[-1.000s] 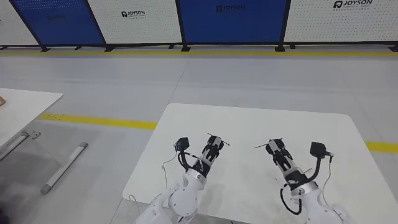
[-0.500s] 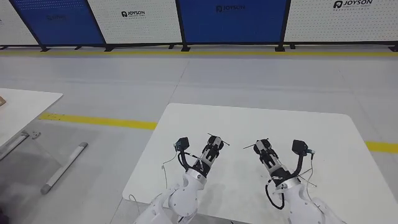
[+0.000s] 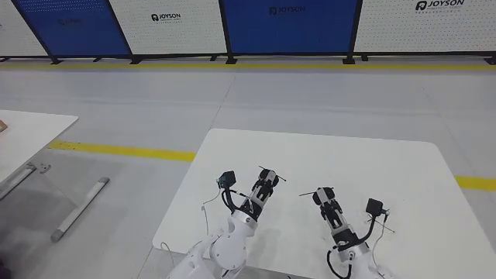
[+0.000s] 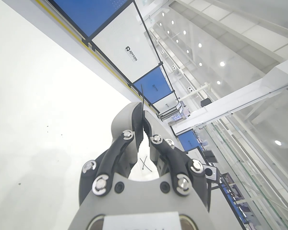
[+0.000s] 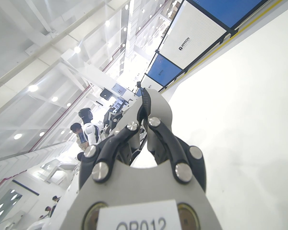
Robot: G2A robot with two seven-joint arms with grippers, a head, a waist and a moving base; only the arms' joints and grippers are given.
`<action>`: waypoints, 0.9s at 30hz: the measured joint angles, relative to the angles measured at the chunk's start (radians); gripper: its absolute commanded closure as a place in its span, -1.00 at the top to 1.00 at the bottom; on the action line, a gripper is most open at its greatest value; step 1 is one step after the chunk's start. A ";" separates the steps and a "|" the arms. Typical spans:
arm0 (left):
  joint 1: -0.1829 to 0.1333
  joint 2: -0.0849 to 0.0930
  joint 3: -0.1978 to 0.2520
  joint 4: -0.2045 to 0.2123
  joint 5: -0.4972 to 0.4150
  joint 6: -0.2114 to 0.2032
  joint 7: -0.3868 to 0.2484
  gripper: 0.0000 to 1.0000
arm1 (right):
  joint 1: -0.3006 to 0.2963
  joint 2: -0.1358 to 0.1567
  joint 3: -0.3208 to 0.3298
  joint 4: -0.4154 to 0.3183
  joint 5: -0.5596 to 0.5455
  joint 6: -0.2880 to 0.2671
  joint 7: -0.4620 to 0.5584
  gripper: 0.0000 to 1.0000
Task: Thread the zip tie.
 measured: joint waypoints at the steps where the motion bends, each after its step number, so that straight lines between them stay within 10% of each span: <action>1: 0.000 0.000 0.000 0.000 0.000 0.000 0.000 -1.00 | 0.002 -0.001 -0.002 0.003 -0.001 0.000 -0.003 -1.00; 19: 0.020 -0.018 0.059 -0.017 0.132 0.027 0.085 -1.00 | 0.001 -0.001 0.002 0.001 -0.003 0.003 -0.005 -1.00; 27: 0.020 -0.018 0.058 -0.018 0.132 0.026 0.085 -1.00 | -0.064 -0.002 0.089 -0.069 -0.052 0.095 -0.100 -1.00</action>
